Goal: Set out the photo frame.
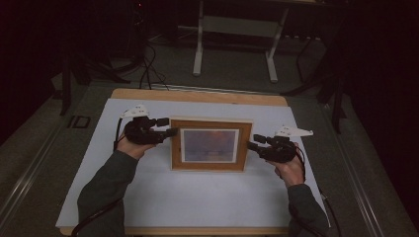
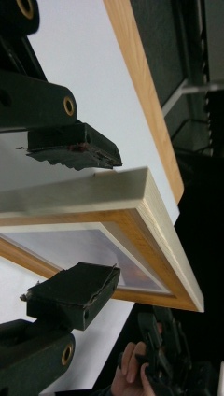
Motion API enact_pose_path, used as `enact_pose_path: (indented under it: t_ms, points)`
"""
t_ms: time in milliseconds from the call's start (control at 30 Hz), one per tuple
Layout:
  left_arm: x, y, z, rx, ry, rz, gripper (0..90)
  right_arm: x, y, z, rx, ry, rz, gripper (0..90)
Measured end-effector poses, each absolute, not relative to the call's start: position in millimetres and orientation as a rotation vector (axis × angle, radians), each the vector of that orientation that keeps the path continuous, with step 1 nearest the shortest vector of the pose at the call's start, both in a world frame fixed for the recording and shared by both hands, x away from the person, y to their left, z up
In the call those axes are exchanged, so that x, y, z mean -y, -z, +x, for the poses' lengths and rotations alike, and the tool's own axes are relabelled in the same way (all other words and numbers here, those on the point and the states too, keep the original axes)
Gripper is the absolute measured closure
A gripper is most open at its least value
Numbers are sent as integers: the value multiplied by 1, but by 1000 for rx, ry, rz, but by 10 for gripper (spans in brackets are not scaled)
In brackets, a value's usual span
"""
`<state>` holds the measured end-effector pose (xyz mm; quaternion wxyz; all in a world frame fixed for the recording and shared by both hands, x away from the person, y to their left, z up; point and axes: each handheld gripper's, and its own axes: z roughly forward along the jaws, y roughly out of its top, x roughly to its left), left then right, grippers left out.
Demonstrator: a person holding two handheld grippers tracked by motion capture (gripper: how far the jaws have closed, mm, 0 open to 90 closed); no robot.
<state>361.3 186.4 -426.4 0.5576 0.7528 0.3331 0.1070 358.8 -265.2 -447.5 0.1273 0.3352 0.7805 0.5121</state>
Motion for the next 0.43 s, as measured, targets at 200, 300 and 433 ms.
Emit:
enact_pose_path:
  t_ms: [200, 300, 433]
  points:
    - [-204, 431, 344, -840, -301, 1754, 420, 272, 447, 350, -2265, -1464, 975, 509]
    - [-213, 436, 335, -893, -341, 1760, 424, 277, 450, 348, -2265, -1453, 996, 510]
    - [-224, 451, 319, -1012, -423, 1779, 429, 288, 458, 343, -2246, -1437, 1041, 509]
